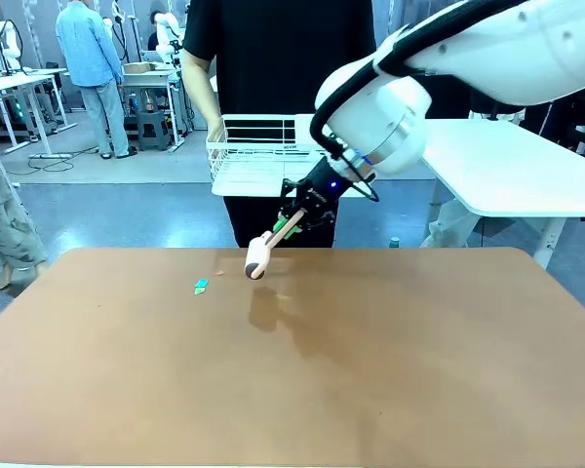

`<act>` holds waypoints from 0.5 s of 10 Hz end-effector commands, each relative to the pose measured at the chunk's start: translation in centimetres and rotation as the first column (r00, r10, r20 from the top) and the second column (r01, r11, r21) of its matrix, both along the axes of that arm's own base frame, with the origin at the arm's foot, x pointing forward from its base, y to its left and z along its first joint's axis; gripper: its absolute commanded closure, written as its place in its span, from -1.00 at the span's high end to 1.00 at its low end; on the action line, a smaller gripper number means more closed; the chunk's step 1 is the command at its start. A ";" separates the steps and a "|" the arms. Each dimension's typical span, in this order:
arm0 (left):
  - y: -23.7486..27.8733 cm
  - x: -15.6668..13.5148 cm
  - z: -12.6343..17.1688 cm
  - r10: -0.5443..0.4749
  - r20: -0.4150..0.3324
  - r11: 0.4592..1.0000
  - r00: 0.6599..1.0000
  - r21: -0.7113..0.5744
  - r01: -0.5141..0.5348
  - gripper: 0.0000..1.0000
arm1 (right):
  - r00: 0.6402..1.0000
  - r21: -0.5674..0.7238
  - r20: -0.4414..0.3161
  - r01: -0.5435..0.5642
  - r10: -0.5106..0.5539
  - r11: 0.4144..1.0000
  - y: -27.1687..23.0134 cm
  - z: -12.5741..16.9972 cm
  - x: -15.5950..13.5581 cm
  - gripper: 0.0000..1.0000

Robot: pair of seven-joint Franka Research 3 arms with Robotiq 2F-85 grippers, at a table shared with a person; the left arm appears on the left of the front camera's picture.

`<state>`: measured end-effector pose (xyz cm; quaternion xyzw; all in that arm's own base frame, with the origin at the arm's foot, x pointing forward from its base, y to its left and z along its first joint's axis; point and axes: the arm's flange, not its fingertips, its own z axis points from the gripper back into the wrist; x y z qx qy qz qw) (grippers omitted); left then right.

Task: Clean the table.
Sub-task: Clean the table with the Lint Roller when the human lifts the Dish drying rack.

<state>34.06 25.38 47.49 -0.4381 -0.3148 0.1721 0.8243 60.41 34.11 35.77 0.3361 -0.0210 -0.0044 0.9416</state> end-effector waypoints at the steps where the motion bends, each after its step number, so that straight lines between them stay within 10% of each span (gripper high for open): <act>1: 0.2 -0.1 0.2 -0.001 0.023 1.000 1.000 -0.024 0.001 1.00 | 0.998 0.000 -0.052 0.036 -0.036 0.999 2.4 -0.6 1.9 -0.59; 5: 0.2 -0.1 0.2 -0.001 0.023 1.000 1.000 -0.024 0.001 1.00 | 0.996 0.011 -0.074 0.041 -0.041 0.999 2.9 -2.7 2.6 -0.59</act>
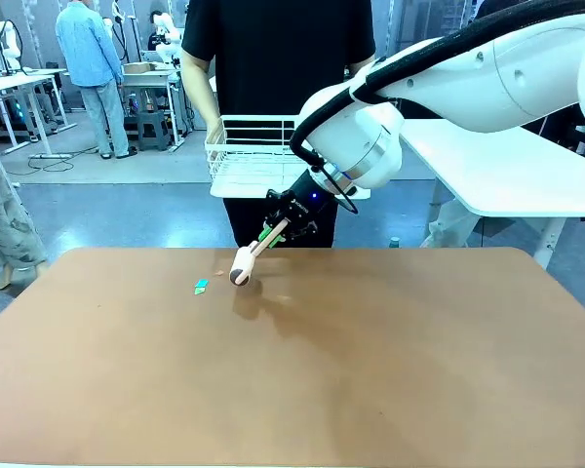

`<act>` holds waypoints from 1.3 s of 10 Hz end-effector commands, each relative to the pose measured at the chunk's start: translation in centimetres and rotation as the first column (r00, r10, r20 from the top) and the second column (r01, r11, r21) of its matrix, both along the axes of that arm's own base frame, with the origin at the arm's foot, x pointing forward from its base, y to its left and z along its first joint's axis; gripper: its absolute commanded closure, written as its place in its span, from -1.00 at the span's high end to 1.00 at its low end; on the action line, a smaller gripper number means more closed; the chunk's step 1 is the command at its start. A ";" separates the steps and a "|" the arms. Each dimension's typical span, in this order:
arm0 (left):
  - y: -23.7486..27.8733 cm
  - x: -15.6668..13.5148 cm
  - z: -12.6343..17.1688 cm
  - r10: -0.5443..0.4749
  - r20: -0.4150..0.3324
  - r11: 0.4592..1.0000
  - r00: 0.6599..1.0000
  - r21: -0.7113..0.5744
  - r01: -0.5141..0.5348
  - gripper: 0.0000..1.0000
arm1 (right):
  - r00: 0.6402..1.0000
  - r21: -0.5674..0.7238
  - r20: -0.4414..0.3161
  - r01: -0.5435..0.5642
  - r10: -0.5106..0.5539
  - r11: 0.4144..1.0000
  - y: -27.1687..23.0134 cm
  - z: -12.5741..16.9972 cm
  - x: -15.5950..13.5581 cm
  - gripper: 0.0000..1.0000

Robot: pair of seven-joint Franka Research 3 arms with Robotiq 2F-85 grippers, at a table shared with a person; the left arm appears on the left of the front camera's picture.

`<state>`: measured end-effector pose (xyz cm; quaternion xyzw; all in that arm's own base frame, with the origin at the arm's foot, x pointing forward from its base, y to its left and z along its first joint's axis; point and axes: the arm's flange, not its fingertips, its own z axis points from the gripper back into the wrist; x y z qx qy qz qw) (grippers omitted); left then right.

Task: Clean the table.
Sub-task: Clean the table with the Lint Roller when the human lifts the Dish drying rack.

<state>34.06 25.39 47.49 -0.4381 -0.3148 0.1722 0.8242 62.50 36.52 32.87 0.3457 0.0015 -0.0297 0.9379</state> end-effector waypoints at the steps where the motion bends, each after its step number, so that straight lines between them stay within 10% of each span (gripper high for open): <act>1: 0.2 -0.1 0.2 -0.001 0.023 1.000 1.000 -0.024 0.002 1.00 | 1.000 -0.012 -0.024 0.005 -0.005 1.000 0.6 -0.5 0.7 -0.59; 8: 0.2 -0.1 0.2 -0.001 0.023 1.000 1.000 -0.024 0.002 1.00 | 0.998 0.008 -0.047 -0.044 0.045 0.999 1.7 -5.9 0.6 -0.59; 13: 0.2 -0.1 0.2 -0.001 0.023 1.000 1.000 -0.024 0.002 1.00 | 0.990 0.065 -0.069 -0.122 0.126 0.990 11.4 -7.5 0.0 -0.59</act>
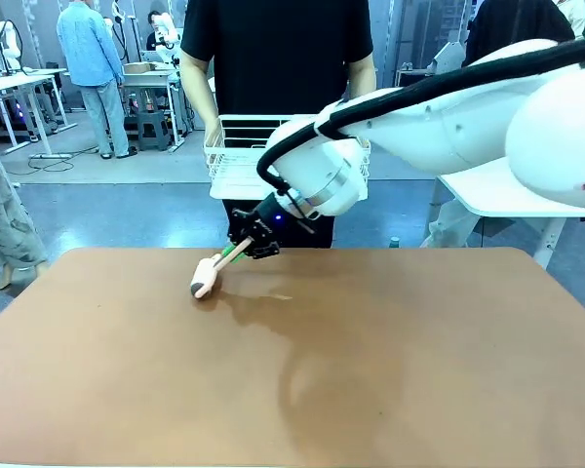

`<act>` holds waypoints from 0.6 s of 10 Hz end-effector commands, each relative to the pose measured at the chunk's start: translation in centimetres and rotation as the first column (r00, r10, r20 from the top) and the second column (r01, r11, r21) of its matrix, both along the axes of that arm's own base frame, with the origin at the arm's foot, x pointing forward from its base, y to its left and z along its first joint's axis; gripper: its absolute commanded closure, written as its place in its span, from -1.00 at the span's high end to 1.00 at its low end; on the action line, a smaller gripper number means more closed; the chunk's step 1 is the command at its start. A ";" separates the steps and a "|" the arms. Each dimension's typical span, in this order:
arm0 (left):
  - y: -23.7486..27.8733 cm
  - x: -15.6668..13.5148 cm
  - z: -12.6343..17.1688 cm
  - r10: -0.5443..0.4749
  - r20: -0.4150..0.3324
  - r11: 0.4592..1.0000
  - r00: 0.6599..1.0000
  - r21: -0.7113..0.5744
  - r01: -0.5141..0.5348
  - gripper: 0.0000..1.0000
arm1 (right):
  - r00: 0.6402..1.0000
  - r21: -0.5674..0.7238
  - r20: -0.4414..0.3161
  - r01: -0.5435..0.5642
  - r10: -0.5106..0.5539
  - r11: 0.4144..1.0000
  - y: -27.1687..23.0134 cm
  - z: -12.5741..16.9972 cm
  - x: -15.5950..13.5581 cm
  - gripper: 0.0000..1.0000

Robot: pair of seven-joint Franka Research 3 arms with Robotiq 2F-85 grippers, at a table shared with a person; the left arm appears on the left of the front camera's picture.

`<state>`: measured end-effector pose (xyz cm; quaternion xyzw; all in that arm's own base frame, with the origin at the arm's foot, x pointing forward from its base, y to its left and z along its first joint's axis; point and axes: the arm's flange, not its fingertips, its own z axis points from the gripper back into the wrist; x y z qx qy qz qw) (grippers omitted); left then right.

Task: Clean the table.
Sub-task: Clean the table with the Lint Roller when the human lifts the Dish drying rack.

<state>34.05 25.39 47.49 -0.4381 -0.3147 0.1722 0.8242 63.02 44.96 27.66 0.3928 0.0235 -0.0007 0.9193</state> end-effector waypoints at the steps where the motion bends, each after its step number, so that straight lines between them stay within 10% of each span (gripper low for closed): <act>1: 0.2 -0.1 0.2 -0.001 0.023 1.000 1.000 -0.024 0.001 1.00 | 0.996 -0.050 -0.066 -0.069 0.066 0.996 4.8 -2.6 -0.6 -0.59; 6: 0.2 -0.1 0.2 -0.001 0.023 1.000 1.000 -0.024 0.001 1.00 | 0.998 -0.078 -0.047 -0.054 0.051 0.995 7.6 -1.6 -0.9 -0.59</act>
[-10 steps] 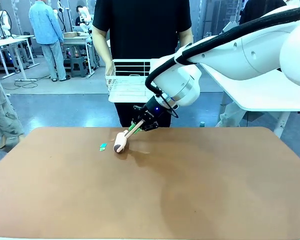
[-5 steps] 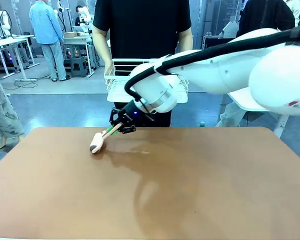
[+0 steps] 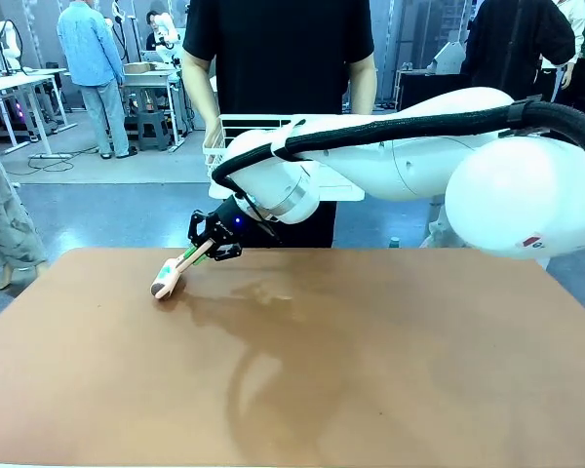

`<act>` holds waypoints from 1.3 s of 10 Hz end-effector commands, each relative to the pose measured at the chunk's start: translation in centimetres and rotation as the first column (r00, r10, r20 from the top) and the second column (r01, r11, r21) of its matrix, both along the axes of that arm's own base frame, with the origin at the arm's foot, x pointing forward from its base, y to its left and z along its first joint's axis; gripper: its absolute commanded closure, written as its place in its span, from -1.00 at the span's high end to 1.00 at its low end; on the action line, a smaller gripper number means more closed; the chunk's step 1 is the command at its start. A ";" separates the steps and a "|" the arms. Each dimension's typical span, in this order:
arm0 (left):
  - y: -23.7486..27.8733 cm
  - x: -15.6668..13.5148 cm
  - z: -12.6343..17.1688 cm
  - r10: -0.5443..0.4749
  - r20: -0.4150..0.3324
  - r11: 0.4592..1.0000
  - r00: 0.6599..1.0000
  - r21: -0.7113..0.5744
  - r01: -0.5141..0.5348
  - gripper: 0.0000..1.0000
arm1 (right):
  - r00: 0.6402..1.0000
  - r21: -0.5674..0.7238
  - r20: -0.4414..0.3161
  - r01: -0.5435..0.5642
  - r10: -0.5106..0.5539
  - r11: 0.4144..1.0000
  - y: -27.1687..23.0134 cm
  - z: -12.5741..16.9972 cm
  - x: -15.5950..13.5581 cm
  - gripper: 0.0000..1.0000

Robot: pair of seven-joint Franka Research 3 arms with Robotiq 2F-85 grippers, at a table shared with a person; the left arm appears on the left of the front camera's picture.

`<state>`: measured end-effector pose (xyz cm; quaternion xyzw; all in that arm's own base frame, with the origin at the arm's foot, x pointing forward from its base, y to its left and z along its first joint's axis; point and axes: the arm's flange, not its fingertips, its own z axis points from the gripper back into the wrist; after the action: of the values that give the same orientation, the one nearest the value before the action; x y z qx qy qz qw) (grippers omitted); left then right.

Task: Clean the table.
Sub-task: Clean the table with the Lint Roller when the human lifts the Dish drying rack.

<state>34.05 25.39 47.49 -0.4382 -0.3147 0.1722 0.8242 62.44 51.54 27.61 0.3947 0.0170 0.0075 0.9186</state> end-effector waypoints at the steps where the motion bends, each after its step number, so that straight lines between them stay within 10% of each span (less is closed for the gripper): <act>1: 0.2 -0.1 0.2 -0.001 0.023 1.000 1.000 -0.024 0.001 1.00 | 0.998 -0.082 -0.052 -0.042 0.037 0.996 0.9 -0.4 -0.5 -0.59; 6: 0.2 -0.1 0.2 -0.001 0.023 1.000 1.000 -0.024 0.001 1.00 | 0.994 -0.308 0.070 -0.061 0.087 0.950 -4.0 14.8 -4.6 -0.59; 9: 0.2 -0.1 0.2 -0.001 0.023 1.000 1.000 -0.024 0.001 1.00 | 0.997 -0.343 0.050 -0.033 0.053 0.939 -7.7 16.5 -5.9 -0.59; 13: 0.2 -0.1 0.2 -0.001 0.023 1.000 1.000 -0.024 0.001 1.00 | 0.989 -0.675 0.136 0.137 -0.060 0.725 -24.7 24.0 -13.5 -0.59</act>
<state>34.03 25.43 47.50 -0.4381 -0.3150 0.1726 0.8240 53.55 31.70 49.07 0.0800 -0.0356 0.0078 0.9961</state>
